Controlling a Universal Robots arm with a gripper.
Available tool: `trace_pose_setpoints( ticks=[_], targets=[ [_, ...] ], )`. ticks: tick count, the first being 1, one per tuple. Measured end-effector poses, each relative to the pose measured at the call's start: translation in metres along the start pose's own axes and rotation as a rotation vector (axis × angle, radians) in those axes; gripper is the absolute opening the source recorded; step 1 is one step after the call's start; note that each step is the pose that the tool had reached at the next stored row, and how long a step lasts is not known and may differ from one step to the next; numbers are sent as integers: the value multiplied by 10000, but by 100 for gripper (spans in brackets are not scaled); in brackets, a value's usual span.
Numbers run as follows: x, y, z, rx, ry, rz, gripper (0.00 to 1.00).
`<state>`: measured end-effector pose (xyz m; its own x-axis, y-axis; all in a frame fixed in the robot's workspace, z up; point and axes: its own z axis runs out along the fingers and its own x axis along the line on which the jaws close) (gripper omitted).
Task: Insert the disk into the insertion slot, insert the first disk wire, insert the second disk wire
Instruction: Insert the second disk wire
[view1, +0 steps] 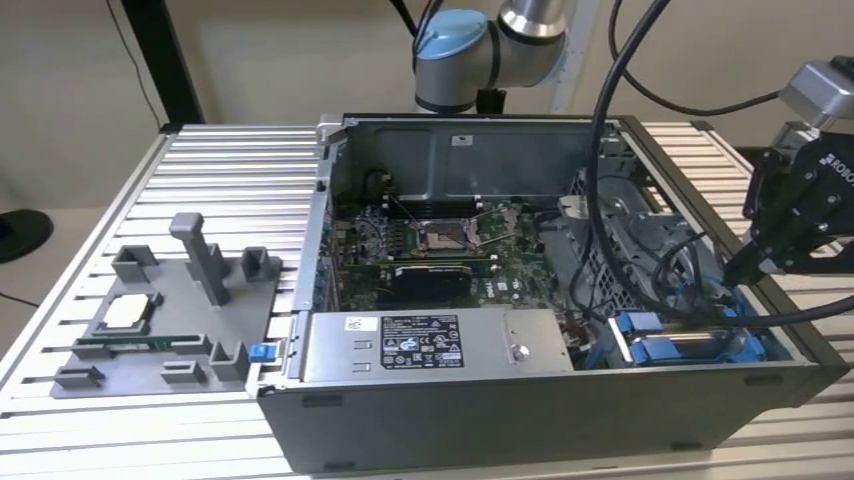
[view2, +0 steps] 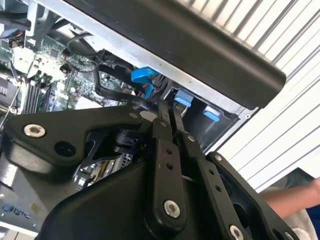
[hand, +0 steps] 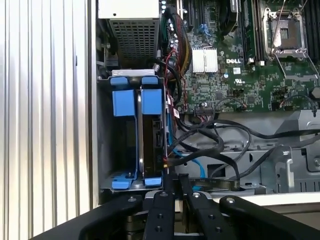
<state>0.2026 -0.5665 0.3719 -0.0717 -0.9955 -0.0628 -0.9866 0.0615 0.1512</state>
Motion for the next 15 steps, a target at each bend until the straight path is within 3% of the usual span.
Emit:
trace_pose_setpoints(
  ticks=[4,15],
  targets=[
    [13,81,-46,-1,-26,-4,0],
    [46,369,-53,44,-37,-8,0]
  ],
)
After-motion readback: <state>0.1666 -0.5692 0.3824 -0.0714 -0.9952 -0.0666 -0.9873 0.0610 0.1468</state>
